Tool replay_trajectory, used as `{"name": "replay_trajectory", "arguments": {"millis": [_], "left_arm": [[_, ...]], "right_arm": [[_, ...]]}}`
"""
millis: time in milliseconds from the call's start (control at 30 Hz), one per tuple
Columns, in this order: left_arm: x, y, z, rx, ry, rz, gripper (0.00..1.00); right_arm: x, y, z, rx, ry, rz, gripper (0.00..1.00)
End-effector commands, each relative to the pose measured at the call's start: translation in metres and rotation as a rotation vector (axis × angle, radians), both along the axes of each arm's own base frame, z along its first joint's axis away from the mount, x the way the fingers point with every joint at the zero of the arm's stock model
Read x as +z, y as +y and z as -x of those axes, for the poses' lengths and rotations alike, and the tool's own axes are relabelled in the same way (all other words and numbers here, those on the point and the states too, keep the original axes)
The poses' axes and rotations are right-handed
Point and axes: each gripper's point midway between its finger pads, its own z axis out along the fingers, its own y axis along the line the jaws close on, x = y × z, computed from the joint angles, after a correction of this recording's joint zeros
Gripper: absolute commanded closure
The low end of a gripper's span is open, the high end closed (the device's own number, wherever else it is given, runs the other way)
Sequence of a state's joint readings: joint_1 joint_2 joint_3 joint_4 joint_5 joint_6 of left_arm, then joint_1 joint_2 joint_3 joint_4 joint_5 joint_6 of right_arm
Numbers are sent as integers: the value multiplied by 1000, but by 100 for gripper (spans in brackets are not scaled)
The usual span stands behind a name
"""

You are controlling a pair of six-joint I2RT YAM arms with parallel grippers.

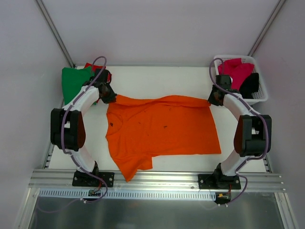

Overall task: Fold and stack the t-shirts
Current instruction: Fold the tshirt

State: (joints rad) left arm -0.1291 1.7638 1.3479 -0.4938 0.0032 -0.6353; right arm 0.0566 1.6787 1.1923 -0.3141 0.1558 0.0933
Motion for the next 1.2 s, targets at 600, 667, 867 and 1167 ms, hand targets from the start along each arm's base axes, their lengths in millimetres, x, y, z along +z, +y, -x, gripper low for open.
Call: {"name": "replay_trajectory", "arguments": {"millis": [600,667,867,1167], "left_arm": [[46,14,73,25,-184,-11,100],[50,11,77,12,-194,8,100],[62,2,90,-9,-225,70,100],[25,-2,113,8,-122,100,100]], "right_arm": [[14,-8,17,-50,-68,36,100],[15,-8,17,-52,-70,42,100],[3,-7,21,-46,-31,44,100],[-3,-4,22,-37,-12,44,100]]}}
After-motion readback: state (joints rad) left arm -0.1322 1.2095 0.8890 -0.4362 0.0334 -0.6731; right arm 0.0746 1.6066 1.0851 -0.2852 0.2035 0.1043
